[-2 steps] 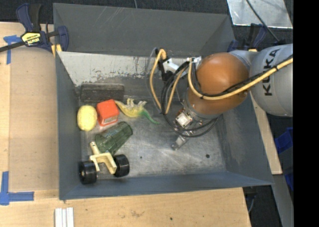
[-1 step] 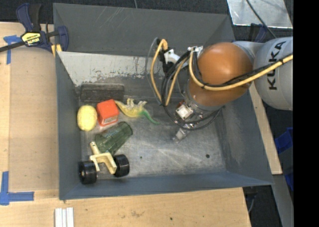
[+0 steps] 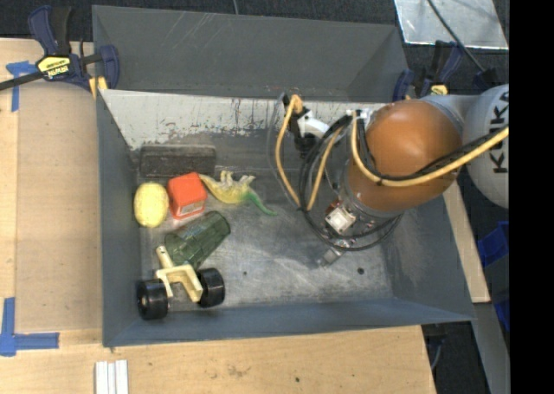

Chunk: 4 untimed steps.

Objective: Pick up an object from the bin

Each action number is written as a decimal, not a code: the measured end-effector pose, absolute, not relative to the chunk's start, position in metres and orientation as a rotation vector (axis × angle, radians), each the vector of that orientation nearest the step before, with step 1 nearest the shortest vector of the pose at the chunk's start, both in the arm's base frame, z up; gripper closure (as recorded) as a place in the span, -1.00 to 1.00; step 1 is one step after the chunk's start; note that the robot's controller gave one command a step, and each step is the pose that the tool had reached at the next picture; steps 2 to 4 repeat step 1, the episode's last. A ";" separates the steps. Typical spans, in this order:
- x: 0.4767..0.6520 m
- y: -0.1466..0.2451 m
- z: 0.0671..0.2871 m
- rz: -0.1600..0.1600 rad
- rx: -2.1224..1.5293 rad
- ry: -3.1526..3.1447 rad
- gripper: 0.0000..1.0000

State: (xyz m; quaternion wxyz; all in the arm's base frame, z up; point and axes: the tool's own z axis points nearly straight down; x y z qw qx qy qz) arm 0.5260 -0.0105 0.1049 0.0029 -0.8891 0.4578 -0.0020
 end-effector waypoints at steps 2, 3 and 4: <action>0.517 -0.008 0.105 0.013 -2.889 1.248 1.00; 0.517 -0.008 0.105 0.013 -2.889 1.248 1.00; 0.517 -0.008 0.105 0.013 -2.889 1.248 1.00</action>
Offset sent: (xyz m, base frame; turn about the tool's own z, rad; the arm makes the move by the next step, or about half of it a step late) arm 0.0622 0.0178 0.1021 0.0260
